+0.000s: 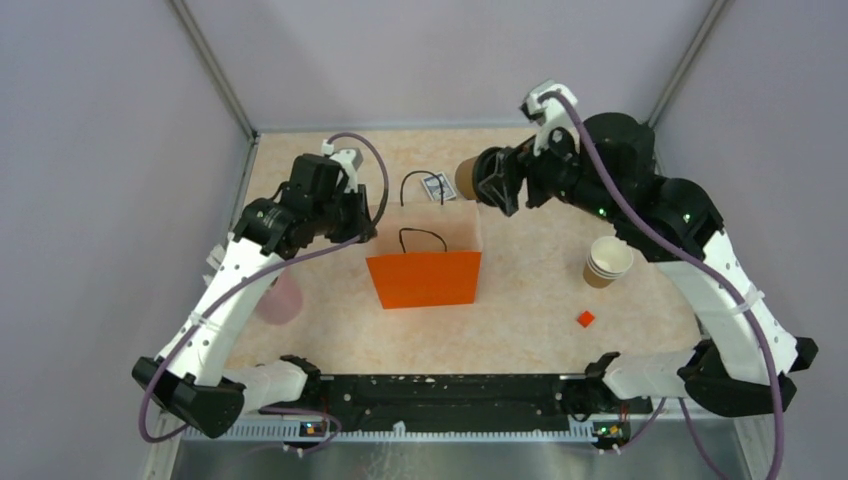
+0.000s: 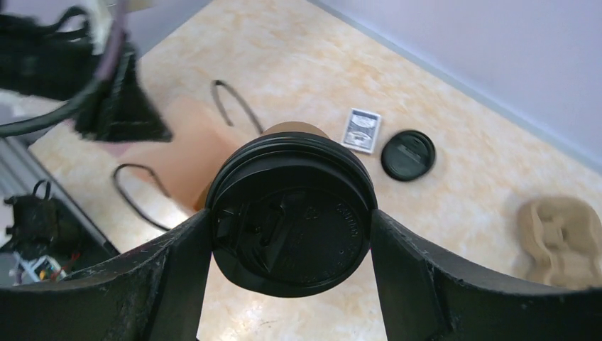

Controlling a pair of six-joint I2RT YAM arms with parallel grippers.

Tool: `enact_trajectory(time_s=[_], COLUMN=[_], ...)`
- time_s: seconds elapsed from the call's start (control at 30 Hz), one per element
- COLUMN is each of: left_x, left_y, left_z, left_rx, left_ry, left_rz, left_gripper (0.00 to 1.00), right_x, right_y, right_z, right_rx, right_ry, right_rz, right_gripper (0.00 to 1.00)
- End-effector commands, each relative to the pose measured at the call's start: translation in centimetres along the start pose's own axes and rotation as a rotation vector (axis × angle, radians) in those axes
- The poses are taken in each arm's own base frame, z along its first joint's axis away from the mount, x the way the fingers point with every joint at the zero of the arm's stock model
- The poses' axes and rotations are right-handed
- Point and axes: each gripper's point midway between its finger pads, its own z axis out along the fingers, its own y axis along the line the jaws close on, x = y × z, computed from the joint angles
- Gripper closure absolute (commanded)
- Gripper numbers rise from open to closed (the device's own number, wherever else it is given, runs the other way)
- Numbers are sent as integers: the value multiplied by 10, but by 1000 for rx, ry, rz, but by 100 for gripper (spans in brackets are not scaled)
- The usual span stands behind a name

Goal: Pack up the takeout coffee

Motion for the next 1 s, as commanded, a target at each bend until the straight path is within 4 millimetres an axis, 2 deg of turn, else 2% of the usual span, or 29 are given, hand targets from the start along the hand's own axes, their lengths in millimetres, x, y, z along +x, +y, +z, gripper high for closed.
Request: enact_trajectory(time_s=[0.0,0.13,0.2,0.33,0.47,0.6,0.7,0.83,0.97], left_x=[-23,-32,-35,-37,-38,-41,-36,-29,-18], left_y=[-5,-15,-21,-32,-36,-37,-37,-37,-41], left_z=[-5,-11,-12,-17,-25,-39,-40,-38,-35], left_rx=[20,73,117,192,230,254,269,283,327], left_ry=[-91,-154,-189,-239,-301,-387,-415,-401,-393], left_rz=[40,54,70,114,158,169,155,95,103], left_gripper=[76,100,100,100,98,100,100,100,98], right_x=[-18,-24,-22,-4,11,32,49,61,91], right_y=[44,71,79,90,99,112,121,131,134], right_z=[-4,-8,-5,11,26,36,41,43,49], right_rx=[-113,-166,-195,-244,-267,-270,-273,-272,-276], right_ry=[-57,-74,-76,-47,-28,37,60,61,93], right_rz=[-173,-239,-275,-363,-443,-548,-599,-646,-697], right_gripper=[42,42,42,42,42,43,43,43,43])
